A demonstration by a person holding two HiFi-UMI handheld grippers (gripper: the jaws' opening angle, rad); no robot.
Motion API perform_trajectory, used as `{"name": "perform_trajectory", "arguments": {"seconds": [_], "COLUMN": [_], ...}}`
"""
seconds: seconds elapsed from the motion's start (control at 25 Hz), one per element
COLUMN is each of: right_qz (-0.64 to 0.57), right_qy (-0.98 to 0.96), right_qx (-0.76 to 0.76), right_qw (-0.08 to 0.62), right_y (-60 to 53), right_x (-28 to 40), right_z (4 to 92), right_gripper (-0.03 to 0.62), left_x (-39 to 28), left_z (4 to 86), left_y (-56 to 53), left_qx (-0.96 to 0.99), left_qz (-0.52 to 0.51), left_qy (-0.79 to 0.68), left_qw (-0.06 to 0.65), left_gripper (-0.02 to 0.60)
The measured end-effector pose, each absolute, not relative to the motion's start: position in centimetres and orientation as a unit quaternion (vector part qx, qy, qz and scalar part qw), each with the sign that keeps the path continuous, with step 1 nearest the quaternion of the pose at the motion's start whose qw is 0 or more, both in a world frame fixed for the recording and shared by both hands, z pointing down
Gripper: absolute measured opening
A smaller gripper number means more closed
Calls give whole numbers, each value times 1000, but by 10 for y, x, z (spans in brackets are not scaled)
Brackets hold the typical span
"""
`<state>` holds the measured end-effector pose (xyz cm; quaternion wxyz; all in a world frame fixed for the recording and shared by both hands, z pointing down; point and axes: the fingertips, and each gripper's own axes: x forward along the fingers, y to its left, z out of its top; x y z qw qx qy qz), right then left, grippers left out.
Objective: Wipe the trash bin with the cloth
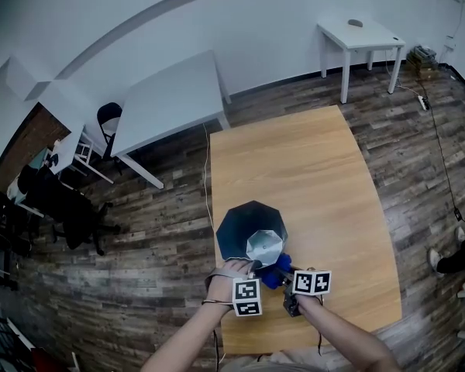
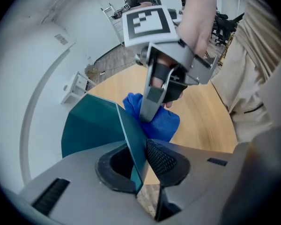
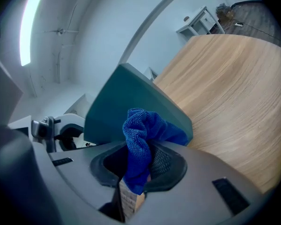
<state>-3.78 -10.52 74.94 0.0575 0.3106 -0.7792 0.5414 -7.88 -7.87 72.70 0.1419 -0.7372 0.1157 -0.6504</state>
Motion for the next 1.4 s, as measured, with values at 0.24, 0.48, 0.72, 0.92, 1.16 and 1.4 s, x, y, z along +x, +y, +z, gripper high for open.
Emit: {"name": "perform_trajectory", "arguments": {"seconds": [0.24, 0.48, 0.72, 0.92, 1.16, 1.4], "right_qz": [543, 530, 539, 545, 542, 534], "right_qy": [-770, -761, -747, -744, -764, -789], "right_qx": [315, 326, 332, 333, 319, 297], "right_qw": [117, 184, 203, 196, 141, 61], "right_y": [-111, -124, -132, -130, -115, -96], "right_x": [-47, -46, -46, -46, -41, -41], "right_z": [826, 891, 928, 917, 850, 751], "right_gripper": [80, 80, 80, 80, 80, 80], "left_x": [-77, -73, -70, -73, -81, -119], "left_z": [729, 728, 729, 728, 708, 714], "left_y": [-81, -84, -87, -89, -82, -69], "left_qx": [-739, -738, -738, -734, -747, -735], "left_qz": [-649, -649, -649, -650, -627, -644], "left_qy": [117, 127, 143, 151, 158, 131], "left_qw": [141, 133, 122, 131, 155, 169], "left_gripper": [78, 77, 78, 80, 164, 194]}}
